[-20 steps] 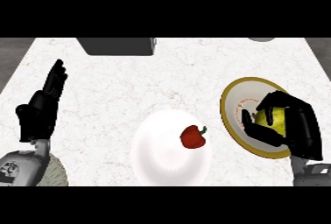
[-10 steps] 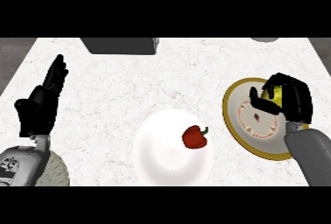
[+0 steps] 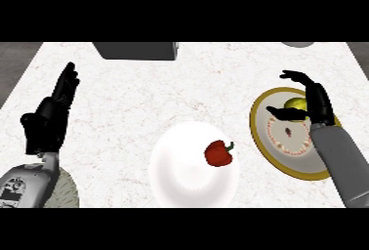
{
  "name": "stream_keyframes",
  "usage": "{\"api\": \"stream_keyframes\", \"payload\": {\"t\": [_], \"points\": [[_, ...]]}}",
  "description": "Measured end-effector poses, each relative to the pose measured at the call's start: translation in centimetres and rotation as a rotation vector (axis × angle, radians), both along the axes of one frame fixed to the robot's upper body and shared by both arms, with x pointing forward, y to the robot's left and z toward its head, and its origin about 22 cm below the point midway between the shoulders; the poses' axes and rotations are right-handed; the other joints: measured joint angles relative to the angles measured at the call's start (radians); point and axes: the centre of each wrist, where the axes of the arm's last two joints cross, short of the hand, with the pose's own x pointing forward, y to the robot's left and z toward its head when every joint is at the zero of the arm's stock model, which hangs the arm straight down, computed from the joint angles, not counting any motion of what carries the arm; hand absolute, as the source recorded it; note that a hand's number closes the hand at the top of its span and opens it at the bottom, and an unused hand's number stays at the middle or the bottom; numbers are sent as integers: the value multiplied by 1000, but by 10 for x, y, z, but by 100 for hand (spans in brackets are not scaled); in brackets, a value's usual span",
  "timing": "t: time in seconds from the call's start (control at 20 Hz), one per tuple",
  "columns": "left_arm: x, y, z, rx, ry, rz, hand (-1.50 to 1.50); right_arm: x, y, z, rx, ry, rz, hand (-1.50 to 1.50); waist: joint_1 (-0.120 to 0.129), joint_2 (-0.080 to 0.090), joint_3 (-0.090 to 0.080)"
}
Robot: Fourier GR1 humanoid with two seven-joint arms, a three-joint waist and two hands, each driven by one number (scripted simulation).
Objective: Pick the pear from the plate and place it in the bowl
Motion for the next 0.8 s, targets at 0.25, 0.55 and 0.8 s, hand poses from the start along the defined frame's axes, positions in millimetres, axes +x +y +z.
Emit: {"api": "stream_keyframes", "payload": {"t": [0.25, 0.55, 0.8], "points": [[-1, 0, -5, 2, 6, 7, 0, 6, -18, 0, 117, -62, 27, -150, -8, -2, 0], [2, -3, 1, 1, 10, 22, 0, -6, -62, 7, 238, -83, 29, -150, -22, -7, -2], [-6, 5, -2, 2, 12, 37, 0, -35, -111, 12, 323, -87, 41, -150, -32, -12, -2]]}}
